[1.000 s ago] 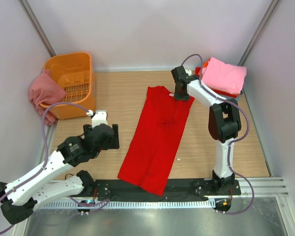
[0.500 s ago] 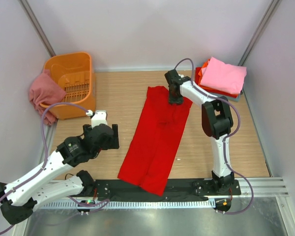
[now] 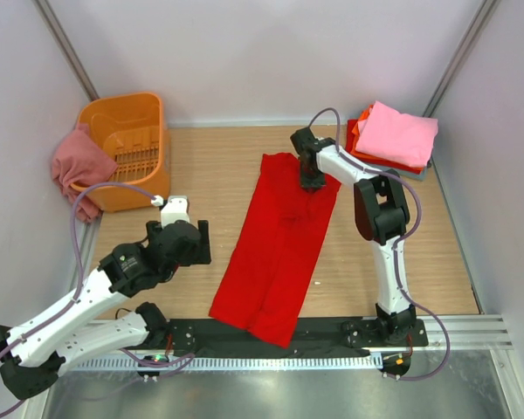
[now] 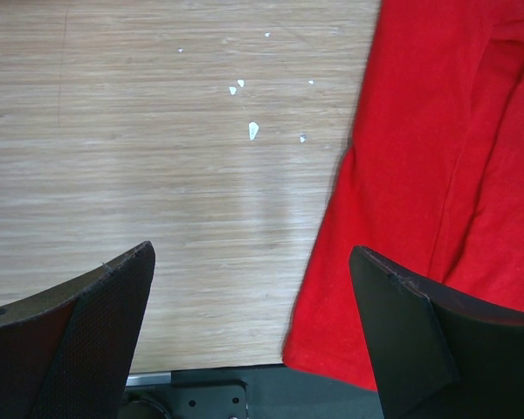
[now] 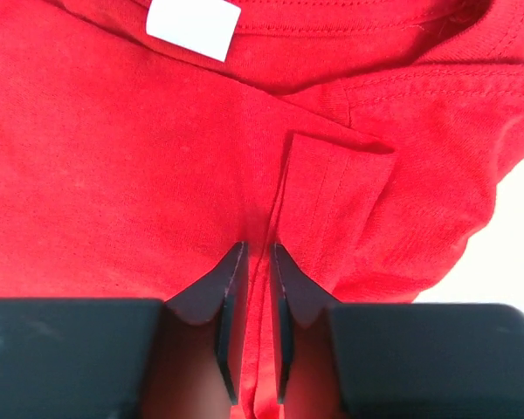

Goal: Fold and stack the t-shirts
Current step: Fold the tshirt

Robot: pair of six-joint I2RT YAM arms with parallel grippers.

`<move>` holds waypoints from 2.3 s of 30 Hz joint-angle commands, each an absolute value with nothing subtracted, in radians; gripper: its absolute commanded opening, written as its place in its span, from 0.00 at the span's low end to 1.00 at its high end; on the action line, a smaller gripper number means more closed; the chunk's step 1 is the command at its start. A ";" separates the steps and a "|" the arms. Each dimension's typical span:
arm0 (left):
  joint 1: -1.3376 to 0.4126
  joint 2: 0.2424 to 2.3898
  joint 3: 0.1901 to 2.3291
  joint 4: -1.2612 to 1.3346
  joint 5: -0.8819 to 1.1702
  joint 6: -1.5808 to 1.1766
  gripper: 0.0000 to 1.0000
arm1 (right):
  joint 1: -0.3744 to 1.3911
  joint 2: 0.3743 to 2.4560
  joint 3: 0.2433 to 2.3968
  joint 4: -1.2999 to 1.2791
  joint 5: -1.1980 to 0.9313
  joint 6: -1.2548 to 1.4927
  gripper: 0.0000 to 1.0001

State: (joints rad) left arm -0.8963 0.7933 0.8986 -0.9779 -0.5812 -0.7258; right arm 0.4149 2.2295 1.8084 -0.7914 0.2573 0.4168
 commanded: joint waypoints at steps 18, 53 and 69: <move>-0.894 0.775 0.905 -0.965 -0.614 -0.730 0.93 | 0.422 2.125 1.784 -0.807 0.328 0.402 0.01; -0.894 0.761 0.904 -0.963 -0.620 -0.735 0.93 | 0.468 2.033 1.649 -0.810 0.347 0.426 0.09; -0.894 0.770 0.905 -0.960 -0.609 -0.732 0.93 | 0.468 1.850 1.358 -0.742 0.417 0.508 0.29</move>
